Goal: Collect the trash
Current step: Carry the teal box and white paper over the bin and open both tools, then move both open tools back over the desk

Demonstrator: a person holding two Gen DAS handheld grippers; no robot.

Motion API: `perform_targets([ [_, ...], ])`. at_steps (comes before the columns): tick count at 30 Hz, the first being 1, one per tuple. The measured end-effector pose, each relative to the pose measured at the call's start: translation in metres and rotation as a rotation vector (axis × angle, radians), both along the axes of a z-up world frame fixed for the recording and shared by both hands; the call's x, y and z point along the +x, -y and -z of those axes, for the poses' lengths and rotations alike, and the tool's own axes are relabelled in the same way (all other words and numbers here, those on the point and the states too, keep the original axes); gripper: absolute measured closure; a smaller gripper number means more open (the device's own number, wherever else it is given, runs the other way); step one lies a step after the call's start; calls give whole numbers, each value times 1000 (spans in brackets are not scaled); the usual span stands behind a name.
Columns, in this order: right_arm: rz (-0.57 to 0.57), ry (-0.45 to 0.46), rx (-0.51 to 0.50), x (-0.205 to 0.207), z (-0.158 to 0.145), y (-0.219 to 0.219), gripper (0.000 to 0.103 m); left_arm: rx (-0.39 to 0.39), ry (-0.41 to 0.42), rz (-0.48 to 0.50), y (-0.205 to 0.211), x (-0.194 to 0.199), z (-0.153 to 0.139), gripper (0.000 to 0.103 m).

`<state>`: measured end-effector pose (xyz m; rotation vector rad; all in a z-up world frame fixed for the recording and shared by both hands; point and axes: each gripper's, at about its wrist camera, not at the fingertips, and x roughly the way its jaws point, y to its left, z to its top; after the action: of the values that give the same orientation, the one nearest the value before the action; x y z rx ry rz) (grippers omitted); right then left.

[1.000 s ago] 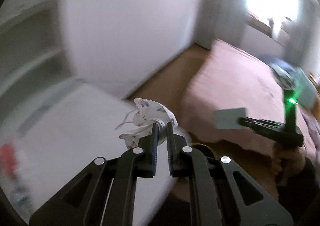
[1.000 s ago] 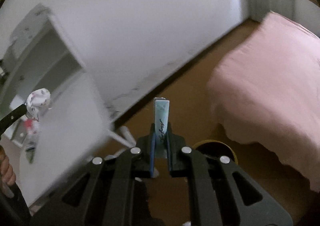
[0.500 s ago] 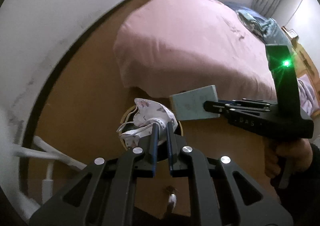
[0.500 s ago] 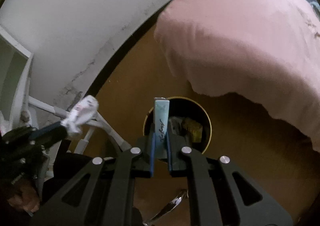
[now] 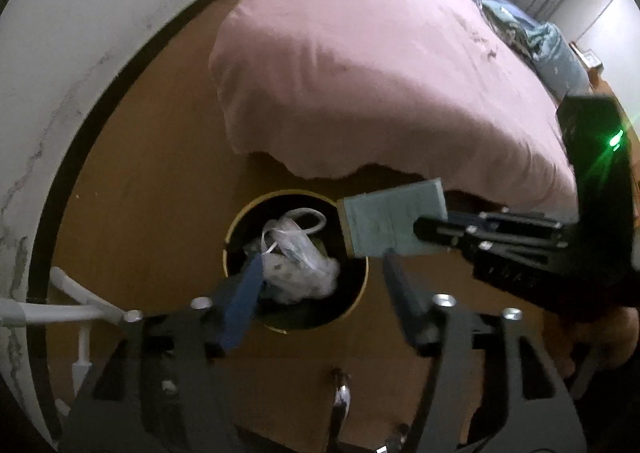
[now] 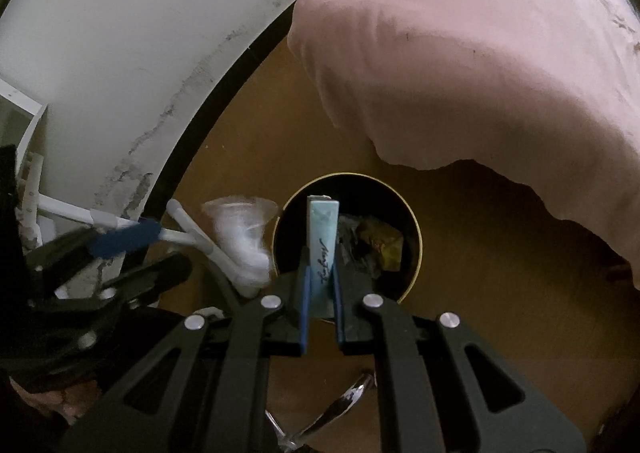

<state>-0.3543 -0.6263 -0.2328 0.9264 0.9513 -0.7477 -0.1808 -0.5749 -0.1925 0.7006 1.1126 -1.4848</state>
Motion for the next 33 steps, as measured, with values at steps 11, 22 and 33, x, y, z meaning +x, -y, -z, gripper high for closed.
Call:
perform_targets([
  [11, 2, -20, 6, 9, -2, -3, 93, -49, 50, -10, -17, -1, -40, 21],
  [22, -3, -23, -127, 23, -61, -31, 19, -192, 126, 12, -95, -6, -130, 9],
  [33, -264, 161, -410, 119, -206, -131, 13, -249, 203, -336, -254, 95, -205, 7],
])
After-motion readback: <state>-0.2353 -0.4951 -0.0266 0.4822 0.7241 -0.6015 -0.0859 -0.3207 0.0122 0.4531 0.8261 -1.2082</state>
